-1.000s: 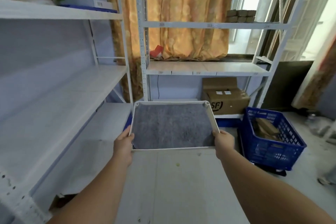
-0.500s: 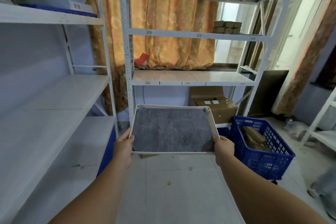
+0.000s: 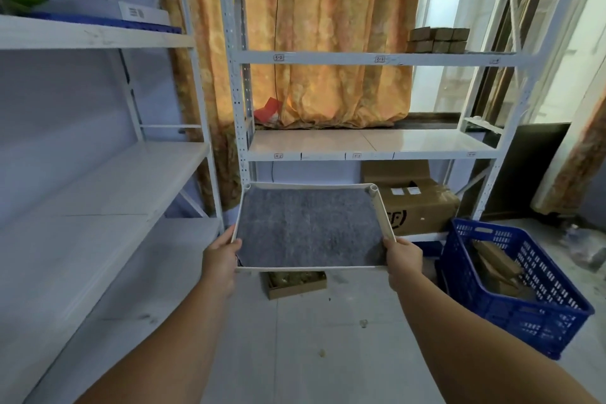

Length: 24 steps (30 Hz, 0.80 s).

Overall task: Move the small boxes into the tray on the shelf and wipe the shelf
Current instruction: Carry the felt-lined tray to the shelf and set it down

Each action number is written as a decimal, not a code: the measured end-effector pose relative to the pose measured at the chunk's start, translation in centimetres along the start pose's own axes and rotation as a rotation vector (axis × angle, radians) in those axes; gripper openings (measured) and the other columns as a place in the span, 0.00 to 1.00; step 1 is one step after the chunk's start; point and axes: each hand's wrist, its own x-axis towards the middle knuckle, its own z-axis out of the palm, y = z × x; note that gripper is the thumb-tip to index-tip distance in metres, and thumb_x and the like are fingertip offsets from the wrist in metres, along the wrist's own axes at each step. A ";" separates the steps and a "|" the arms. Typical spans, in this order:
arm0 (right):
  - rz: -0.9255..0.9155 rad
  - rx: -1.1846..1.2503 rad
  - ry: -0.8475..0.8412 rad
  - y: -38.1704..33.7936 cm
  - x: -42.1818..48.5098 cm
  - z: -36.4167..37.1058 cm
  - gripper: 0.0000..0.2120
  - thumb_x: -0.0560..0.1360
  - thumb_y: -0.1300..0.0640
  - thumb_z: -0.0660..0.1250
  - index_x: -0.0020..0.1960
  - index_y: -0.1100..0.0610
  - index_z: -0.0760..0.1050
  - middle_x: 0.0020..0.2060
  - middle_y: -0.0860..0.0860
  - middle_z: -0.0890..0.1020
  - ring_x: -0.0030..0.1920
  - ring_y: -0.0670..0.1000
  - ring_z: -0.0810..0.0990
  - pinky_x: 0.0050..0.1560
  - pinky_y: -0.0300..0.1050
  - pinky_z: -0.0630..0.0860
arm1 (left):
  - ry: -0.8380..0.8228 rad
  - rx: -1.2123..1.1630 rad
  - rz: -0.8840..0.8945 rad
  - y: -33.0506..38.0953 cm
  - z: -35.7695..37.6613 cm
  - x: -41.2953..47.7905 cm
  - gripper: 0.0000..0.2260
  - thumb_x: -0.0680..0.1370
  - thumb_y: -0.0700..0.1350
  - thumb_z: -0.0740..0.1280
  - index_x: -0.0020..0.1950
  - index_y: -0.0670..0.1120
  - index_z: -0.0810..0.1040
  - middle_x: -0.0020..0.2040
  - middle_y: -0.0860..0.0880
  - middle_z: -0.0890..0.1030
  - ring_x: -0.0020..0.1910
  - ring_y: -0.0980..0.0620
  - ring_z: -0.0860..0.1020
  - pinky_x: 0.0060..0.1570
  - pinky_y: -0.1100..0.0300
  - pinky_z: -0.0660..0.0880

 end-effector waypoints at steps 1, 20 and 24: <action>-0.004 0.003 -0.006 -0.5 1.2 0.3 0.15 0.79 0.60 0.62 0.63 0.63 0.75 0.57 0.59 0.79 0.52 0.55 0.75 0.53 0.47 0.72 | 0.004 -0.005 0.002 0.1 0.9 0.7 0.18 0.80 0.35 0.60 0.68 0.48 0.75 0.66 0.46 0.76 0.63 0.43 0.74 0.64 0.44 0.72; -0.059 0.002 -0.044 -8.7 22.9 1.5 0.11 0.79 0.57 0.62 0.58 0.59 0.79 0.50 0.55 0.80 0.53 0.55 0.76 0.59 0.52 0.75 | -0.007 -0.089 0.030 -0.1 19.4 14.7 0.19 0.80 0.34 0.59 0.70 0.47 0.73 0.68 0.46 0.74 0.66 0.44 0.73 0.67 0.44 0.69; -0.079 0.000 -0.039 -10.4 26.0 2.8 0.14 0.78 0.56 0.63 0.62 0.59 0.78 0.56 0.56 0.81 0.58 0.57 0.77 0.62 0.56 0.75 | -0.003 -0.115 0.046 0.7 21.7 17.5 0.19 0.80 0.34 0.59 0.70 0.47 0.72 0.69 0.46 0.74 0.67 0.45 0.72 0.68 0.46 0.68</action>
